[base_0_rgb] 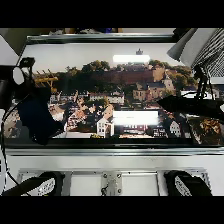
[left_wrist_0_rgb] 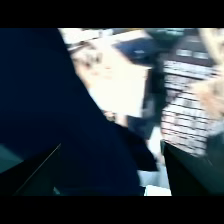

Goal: Fold the clothes and pants, and hang the long-sleeved shirts on hangers.

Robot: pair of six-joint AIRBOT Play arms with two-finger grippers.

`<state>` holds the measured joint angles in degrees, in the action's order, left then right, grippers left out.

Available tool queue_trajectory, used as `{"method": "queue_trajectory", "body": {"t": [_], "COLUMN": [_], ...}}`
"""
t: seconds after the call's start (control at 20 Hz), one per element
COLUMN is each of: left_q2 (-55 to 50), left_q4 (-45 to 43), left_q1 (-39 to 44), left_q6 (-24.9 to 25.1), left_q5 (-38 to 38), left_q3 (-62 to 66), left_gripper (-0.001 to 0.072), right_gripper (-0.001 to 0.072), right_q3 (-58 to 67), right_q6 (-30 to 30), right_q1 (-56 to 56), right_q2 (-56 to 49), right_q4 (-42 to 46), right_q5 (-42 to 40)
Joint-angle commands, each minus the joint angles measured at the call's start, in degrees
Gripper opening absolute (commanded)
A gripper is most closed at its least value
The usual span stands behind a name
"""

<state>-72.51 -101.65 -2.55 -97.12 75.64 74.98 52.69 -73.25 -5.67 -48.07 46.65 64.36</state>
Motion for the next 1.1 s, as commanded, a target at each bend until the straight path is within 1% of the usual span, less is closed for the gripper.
{"method": "queue_trajectory", "body": {"t": [0.0, 0.1, 0.25, 0.35, 0.5, 0.55, 0.6, 0.65, 0.7, 0.75, 0.85, 0.9, 1.05], "left_q2": [1.0, -1.5, -5.9, -9.3, -13.0, -13.4, -13.5, -13.1, -12.2, -10.7, -5.4, -2.2, 7.9], "left_q4": [-2.9, 1.0, 4.5, 6.3, 7.3, 7.3, 7.3, 7.3, 7.3, 7.4, 7.4, 7.4, 7.5], "left_q1": [-9.1, -15.1, -21.2, -22.8, -22.3, -21.7, -21.2, -20.5, -19.8, -19.0, -16.5, -14.2, -3.5], "left_q6": [-4.9, -4.9, -4.8, -4.7, -4.1, -4.1, -4.1, -4.1, -4.1, -4.1, -4.2, -4.1, -4.0], "left_q5": [-8.6, -12.9, -17.5, -18.7, -19.1, -19.1, -19.1, -19.2, -19.6, -20.3, -21.4, -20.8, -16.2], "left_q3": [-9.4, -12.6, -15.9, -16.4, -16.4, -16.4, -16.4, -16.4, -16.4, -16.4, -15.7, -14.1, -6.7], "left_gripper": [0.0696, 0.0695, 0.0696, 0.0696, 0.0694, 0.0657, 0.0490, 0.0252, 0.0050, 0.0013, 0.0013, 0.0013, 0.0013], "right_gripper": [0.0013, 0.0013, 0.0013, 0.0013, 0.0013, 0.0013, 0.0013, 0.0013, 0.0013, 0.0013, 0.0013, 0.0013, 0.0013], "right_q3": [0.0, 0.0, 0.0, 0.0, 0.0, 0.0, 0.0, 0.0, 0.0, 0.0, 0.0, 0.0, 0.0], "right_q6": [0.0, 0.0, 0.0, 0.0, 0.0, 0.0, 0.0, 0.0, 0.0, 0.0, 0.0, 0.0, 0.0], "right_q1": [0.0, 0.0, 0.0, 0.0, 0.0, 0.0, 0.0, 0.0, 0.0, 0.0, 0.0, 0.0, 0.0], "right_q2": [-0.2, -0.2, -0.2, -0.2, -0.2, -0.2, -0.2, -0.2, -0.2, -0.2, -0.2, -0.2, -0.2], "right_q4": [0.0, 0.0, 0.0, 0.0, 0.0, 0.0, 0.0, 0.0, 0.0, 0.0, 0.0, 0.0, 0.0], "right_q5": [0.0, 0.1, 0.1, 0.1, 0.1, 0.1, 0.1, 0.1, 0.1, 0.1, 0.1, 0.1, 0.1]}}
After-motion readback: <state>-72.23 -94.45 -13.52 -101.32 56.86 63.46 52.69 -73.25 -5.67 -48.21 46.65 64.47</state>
